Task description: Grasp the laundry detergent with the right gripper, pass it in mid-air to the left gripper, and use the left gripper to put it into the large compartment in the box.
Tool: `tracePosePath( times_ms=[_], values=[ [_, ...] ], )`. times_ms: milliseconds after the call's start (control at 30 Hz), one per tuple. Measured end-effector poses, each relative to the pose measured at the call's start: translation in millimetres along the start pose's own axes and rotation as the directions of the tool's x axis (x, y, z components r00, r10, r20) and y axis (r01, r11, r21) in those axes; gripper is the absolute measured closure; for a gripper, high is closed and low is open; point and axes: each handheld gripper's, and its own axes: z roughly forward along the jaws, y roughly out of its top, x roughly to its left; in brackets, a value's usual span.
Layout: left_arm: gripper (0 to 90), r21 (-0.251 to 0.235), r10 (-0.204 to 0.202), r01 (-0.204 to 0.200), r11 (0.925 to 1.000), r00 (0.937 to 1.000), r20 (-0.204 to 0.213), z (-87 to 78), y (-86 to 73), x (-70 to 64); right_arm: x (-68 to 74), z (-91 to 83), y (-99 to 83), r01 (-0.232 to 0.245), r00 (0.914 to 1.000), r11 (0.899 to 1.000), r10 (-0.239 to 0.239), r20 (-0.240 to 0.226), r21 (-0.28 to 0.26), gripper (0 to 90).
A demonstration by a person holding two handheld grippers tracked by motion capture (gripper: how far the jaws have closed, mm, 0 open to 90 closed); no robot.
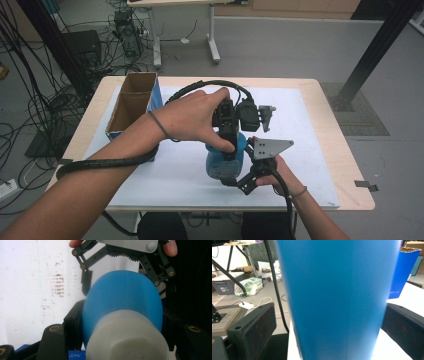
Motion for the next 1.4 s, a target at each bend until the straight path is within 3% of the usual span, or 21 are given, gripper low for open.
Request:
tracePosePath(
  times_ms=[833, 1133, 1267, 1300, 1333, 1400],
  values=[
    [37.8, -0.029, -0.051, 0.051, 0.9983, 0.9986, -0.014, -61.6, 3.9, 9.0, 2.1, 0.5, -4.1, -0.003, 0.9999, 1.0, 0.003, 0.01, -0.015, 0.7],
    [37.7, -0.081, -0.112, 0.111, 0.9906, 0.9936, -0.012, -84.3, -7.1, 19.6, 2.6, 1.9, -4.1, -0.003, 0.9999, 1.0, 0.004, 0.013, -0.025, 0.7],
    [37.8, -0.072, -0.175, 0.173, 0.9823, 0.9845, -0.016, -90.2, -6.5, 25.7, 2.7, 3.1, -3.2, -0.001, 0.9999, 1.0, 0.002, 0.012, -0.024, 0.7],
    [37.8, -0.072, -0.175, 0.173, 0.9823, 0.9845, -0.016, -90.2, -6.5, 25.7, 2.8, 3.2, -2.8, -0.001, 0.9999, 1.0, 0.002, 0.012, -0.025, 0.7],
    [37.8, -0.071, -0.216, 0.214, 0.9743, 0.9762, -0.021, -91.3, -7.9, 28.1, 2.9, 3.3, -2.5, -0.002, 0.9999, 1.0, 0.003, 0.01, -0.025, 0.7],
    [37.8, -0.069, -0.251, 0.248, 0.9662, 0.9677, -0.028, -92.1, -9.2, 31.1, 3.0, 3.4, -2.0, -0.002, 0.9999, 1.0, 0.002, 0.011, -0.024, 0.7]
  ],
)
